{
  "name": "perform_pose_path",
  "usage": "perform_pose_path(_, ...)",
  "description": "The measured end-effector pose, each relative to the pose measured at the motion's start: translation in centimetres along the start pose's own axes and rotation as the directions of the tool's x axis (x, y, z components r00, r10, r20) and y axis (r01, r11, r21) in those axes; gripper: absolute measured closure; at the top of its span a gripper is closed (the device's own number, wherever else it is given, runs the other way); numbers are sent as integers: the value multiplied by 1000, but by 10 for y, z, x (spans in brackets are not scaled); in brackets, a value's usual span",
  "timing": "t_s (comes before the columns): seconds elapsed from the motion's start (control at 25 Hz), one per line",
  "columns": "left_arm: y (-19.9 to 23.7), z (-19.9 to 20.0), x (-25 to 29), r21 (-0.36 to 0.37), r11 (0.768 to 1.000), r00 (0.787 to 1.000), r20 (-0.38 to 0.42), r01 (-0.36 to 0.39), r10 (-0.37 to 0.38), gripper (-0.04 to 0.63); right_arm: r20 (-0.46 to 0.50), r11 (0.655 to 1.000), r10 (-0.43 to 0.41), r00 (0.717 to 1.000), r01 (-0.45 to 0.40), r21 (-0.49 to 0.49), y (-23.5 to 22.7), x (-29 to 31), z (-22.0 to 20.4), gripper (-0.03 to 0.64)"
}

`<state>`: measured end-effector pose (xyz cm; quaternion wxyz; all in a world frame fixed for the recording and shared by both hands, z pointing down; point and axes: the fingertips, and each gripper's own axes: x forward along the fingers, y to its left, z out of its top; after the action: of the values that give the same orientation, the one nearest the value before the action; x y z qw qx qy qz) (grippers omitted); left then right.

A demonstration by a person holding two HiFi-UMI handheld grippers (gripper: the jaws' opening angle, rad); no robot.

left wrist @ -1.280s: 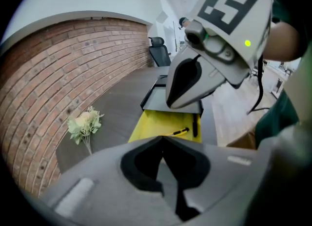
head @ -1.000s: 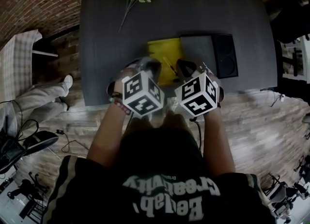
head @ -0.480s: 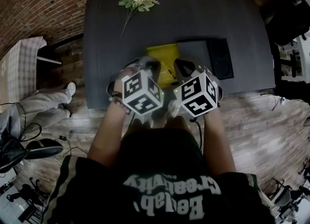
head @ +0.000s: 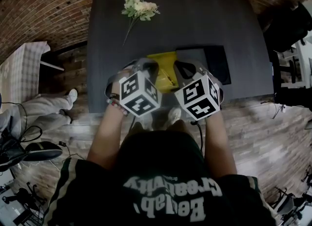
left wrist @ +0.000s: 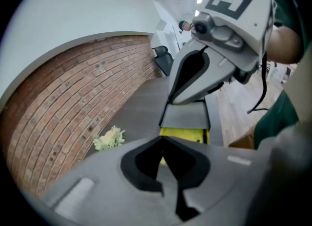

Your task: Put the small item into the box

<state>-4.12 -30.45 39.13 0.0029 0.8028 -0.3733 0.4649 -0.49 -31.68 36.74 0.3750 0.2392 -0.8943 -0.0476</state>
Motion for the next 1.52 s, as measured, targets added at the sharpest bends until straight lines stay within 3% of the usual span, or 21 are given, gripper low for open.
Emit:
perform_pose_path(0.8, 17, 23, -41, -13, 995, 995, 27, -95, 96, 592, 130, 996, -16, 991, 27, -84, -10, -42, 41, 611)
perform_pose_path(1.52, 15, 23, -37, -7, 996, 996, 16, -90, 90, 592, 120, 995, -16, 993, 27, -91, -12, -37, 34, 611)
